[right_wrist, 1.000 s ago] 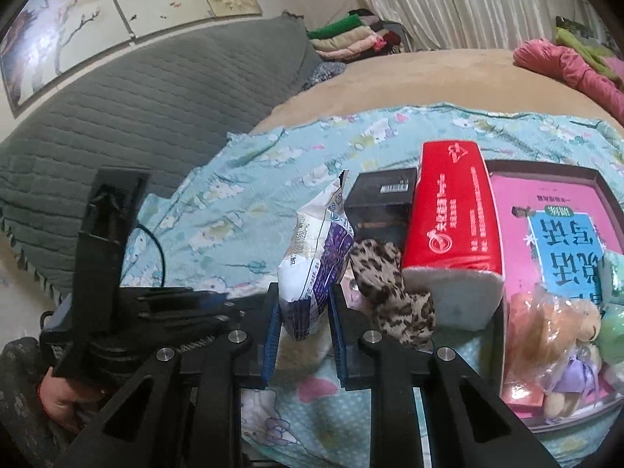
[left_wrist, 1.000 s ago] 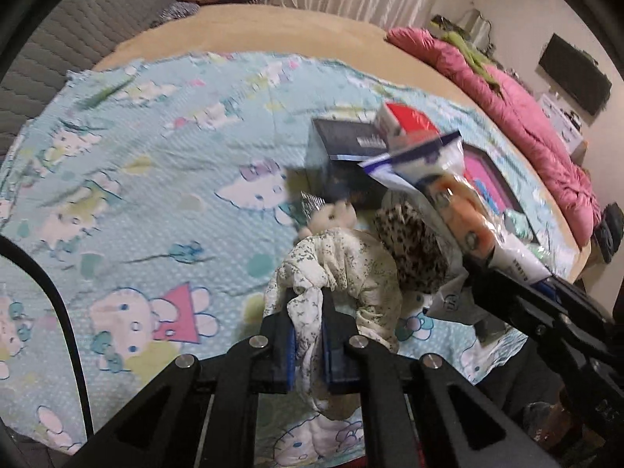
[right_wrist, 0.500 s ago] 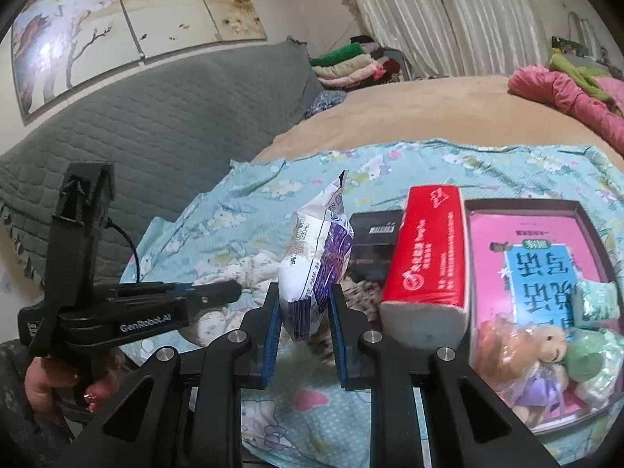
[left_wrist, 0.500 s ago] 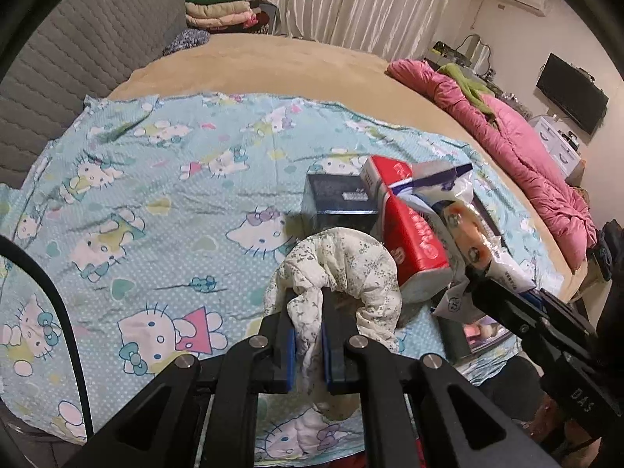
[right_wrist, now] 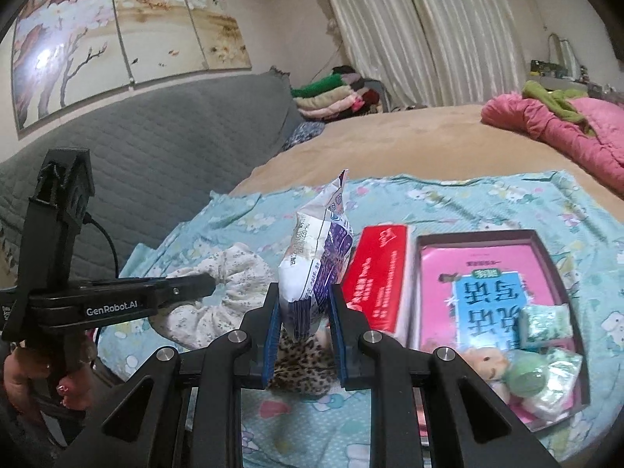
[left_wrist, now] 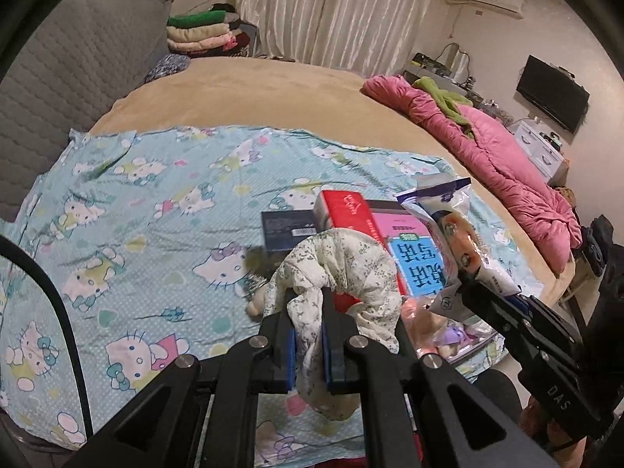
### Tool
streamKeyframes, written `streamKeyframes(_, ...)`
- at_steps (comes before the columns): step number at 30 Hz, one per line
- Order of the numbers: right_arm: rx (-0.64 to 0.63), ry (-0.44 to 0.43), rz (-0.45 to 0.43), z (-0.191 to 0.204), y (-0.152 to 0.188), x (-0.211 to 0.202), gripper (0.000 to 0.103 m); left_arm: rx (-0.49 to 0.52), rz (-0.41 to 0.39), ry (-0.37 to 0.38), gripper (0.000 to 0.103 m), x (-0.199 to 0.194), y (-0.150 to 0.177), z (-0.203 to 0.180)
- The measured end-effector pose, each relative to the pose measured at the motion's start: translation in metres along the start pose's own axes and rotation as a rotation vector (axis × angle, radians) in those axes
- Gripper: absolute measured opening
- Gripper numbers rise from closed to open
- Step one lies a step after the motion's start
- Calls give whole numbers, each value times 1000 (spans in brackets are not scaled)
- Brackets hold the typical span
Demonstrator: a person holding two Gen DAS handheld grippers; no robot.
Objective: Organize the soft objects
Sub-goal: 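Carry the cloth with left tool over the tray while right carries the snack bag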
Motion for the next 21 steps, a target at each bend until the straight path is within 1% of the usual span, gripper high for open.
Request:
streamKeyframes(11, 20, 55, -66, -24, -11, -26, 23, 77, -19, 21, 10, -2, -19, -47)
streamKeyframes(21, 61, 117, -131, -56, -21, -52, 23, 142, -17, 58, 10, 8, -34, -93)
Point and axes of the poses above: each gripper's, at about its wrist camera, not at the fingertips, and x roughly the way its jaws point, z to its left, y to its underside, the point moved 3 cm from there along x, roughly the way its jaws point, and after that the axes turned 3 degrees about x, right-handed, at the moved point
